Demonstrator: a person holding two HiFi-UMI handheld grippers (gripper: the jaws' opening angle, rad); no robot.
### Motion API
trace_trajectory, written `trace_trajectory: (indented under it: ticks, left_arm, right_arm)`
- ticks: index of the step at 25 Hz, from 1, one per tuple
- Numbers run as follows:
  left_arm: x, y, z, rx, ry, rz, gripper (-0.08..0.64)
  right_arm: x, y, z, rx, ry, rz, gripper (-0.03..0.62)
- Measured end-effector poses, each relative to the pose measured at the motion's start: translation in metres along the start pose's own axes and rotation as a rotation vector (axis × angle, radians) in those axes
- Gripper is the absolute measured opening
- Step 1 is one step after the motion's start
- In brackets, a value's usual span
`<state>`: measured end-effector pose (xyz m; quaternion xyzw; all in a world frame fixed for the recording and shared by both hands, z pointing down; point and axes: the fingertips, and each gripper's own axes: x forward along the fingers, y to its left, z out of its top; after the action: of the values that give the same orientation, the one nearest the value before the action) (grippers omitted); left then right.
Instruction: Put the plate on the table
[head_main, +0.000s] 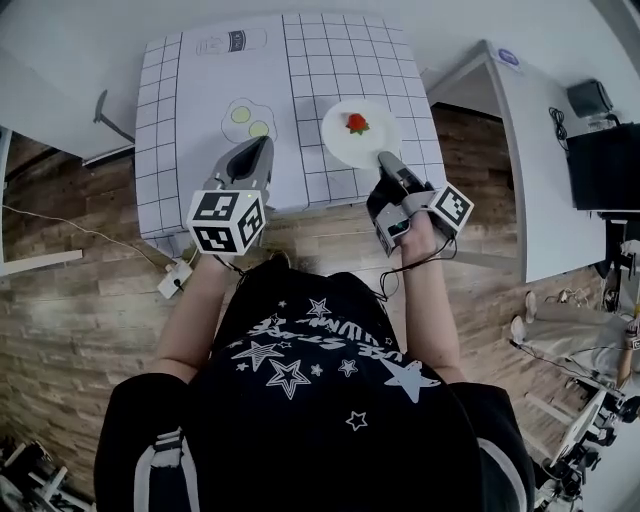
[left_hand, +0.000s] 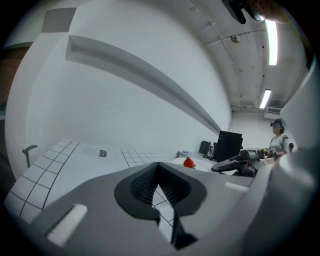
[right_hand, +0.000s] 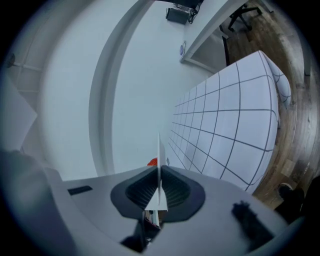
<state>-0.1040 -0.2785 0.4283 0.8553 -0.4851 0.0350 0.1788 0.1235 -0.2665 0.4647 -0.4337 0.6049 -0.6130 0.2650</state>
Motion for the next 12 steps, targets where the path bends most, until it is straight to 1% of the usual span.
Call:
trace_trajectory:
  ticks: [2, 5, 9, 12]
  left_arm:
    - [0.01, 0.011, 0.003, 0.0, 0.001, -0.013, 0.009]
    - [0.021, 0.019, 0.003, -0.022, 0.01, -0.024, 0.009]
    - [0.035, 0.014, 0.005, -0.008, 0.017, -0.045, 0.009]
    - [0.034, 0.009, -0.001, 0.002, 0.012, -0.026, 0.009]
  right_arm:
    - [0.007, 0.002, 0.003, -0.007, -0.013, -0.001, 0.026]
    - [0.013, -0.002, 0.004, -0.007, -0.017, -0.024, 0.026]
    - [0.016, -0.006, 0.02, 0.005, -0.042, -0.037, 0.026]
    - [0.021, -0.011, 0.024, 0.0, -0.022, -0.016, 0.026]
